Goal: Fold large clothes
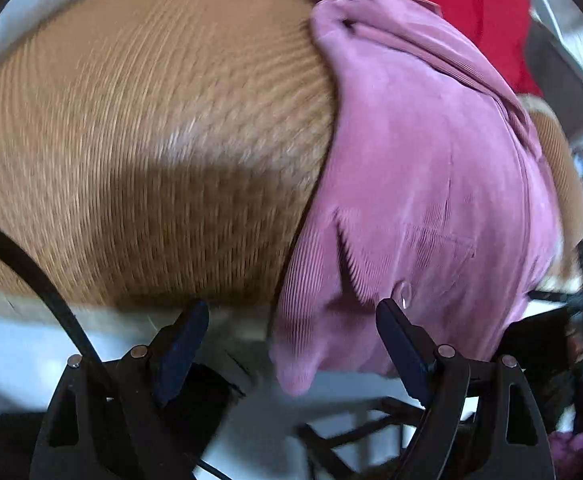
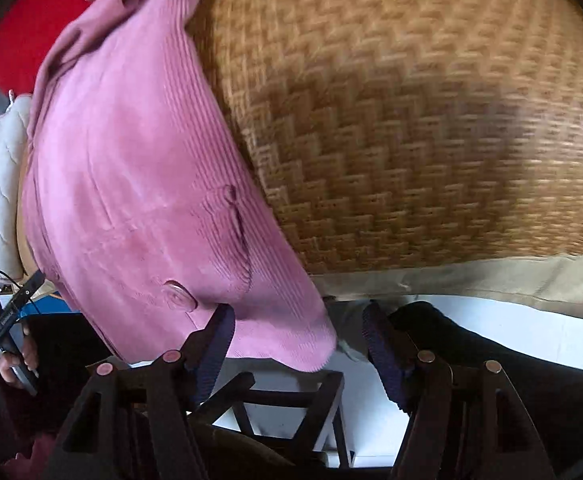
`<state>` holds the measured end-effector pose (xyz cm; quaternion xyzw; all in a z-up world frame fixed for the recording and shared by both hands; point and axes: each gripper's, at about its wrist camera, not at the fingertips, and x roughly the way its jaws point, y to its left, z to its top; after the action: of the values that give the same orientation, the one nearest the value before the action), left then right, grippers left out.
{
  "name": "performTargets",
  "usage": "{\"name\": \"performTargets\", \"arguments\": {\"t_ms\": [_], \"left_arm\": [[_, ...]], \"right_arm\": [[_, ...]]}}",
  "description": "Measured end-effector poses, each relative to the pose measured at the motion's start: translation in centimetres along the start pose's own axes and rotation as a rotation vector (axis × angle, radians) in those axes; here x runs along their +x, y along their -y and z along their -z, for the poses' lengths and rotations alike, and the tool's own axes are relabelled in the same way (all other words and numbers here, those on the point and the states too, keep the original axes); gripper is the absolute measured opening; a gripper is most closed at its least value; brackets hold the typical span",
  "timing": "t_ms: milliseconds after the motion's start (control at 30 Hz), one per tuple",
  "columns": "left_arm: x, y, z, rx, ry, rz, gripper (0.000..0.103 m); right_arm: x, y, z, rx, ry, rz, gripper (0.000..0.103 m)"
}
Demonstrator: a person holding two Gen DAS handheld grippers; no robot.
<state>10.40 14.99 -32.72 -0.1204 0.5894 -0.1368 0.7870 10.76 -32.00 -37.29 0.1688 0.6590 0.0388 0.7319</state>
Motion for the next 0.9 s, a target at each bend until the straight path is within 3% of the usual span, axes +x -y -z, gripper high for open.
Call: {"name": "performTargets", "arguments": {"t_ms": [33,133,300,467,700,800,867,900], "left_arm": [[0.3,-0.6,0.3,-0.039,-0.028,0.029,0.086],[0.7,-1.6,0.6,-0.09,-0.058,0.019,0.086],[1.4,-2.3,2.2,-0.083,-0.073,-0.012,0.086],[2.9,-0.1,2.8,-0.067,-0.095,0.035,0.086],[7.5,2.5,2.2,-0.064,-0.218,0.068,0.086],[9.3,3.2,2.1,-0.068,-0.255,0.101,0.086],[10.0,3.7,2.1,-0.056,-0.251,0.117,0.084],[10.0,3.9,2.1,-0.052,-0.241,0.128,0.08]], "right_arm": [[0.3,-0.3,-0.2,-0.012,-0.004,0.003,0.07],[1.0,-1.1,-0.6,-0.039,-0.007,0.017,0.07],[1.3,-2.3,-0.7,-0.075,0.043,-0.01,0.069],[0.1,-3.7,0.6,-0.152,0.085,-0.086,0.045],[1.0,-4.0,0.3,-0.116,0.061,-0.114,0.044],[1.0,-3.9,-0.2,-0.114,0.049,-0.108,0.056],[1.2,-4.3,-0.4,-0.152,0.053,-0.123,0.055],[1.0,-4.5,-0.4,-0.172,0.058,-0.124,0.047]]}}
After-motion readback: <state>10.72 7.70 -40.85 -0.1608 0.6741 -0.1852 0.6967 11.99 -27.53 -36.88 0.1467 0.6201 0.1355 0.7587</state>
